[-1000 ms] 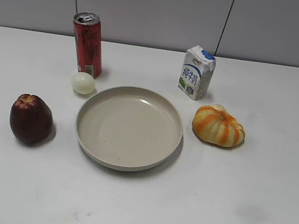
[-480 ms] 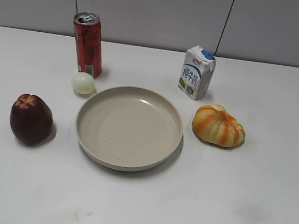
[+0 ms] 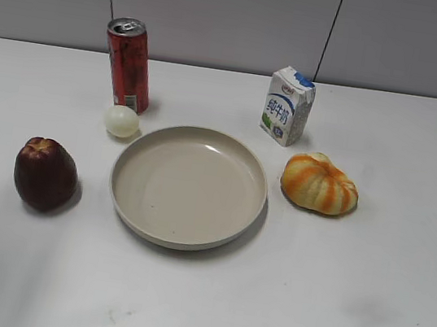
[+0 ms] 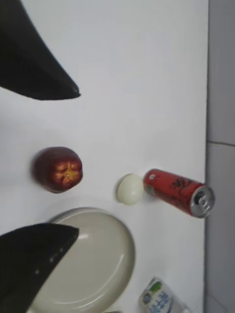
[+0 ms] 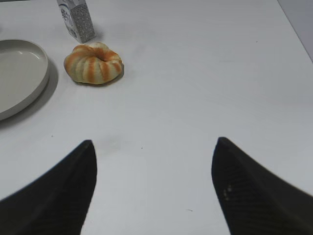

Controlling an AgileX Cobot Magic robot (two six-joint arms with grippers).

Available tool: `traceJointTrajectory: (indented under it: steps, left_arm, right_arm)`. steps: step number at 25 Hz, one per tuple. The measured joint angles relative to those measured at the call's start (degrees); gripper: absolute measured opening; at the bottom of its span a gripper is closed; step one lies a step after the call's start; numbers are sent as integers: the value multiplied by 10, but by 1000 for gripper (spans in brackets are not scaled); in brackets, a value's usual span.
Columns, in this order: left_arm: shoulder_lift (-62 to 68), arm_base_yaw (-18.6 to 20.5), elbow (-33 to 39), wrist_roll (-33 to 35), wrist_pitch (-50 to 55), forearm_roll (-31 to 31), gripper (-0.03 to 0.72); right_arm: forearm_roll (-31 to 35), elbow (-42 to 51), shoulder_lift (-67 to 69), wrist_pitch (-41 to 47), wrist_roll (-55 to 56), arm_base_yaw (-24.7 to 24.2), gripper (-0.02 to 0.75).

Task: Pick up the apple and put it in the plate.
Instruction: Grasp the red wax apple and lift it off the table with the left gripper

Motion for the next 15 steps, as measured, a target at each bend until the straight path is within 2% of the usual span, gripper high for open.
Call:
traceJointTrajectory:
  steps: [5,8,11,15]
  left_arm:
    - [136,-43,-23,5,21,21,598]
    - [207,-62,-23,9,8,26,633]
    - [265,-73,-23,12,-17,26,677]
    - [323,-74,-23,13,-41,30,690]
  right_arm:
    - [0,0,0,0,0,0,585]
    - [0,0,0,0,0,0,585]
    - [0,0,0,0,0,0,585]
    - [0,0,0,0,0,0,585]
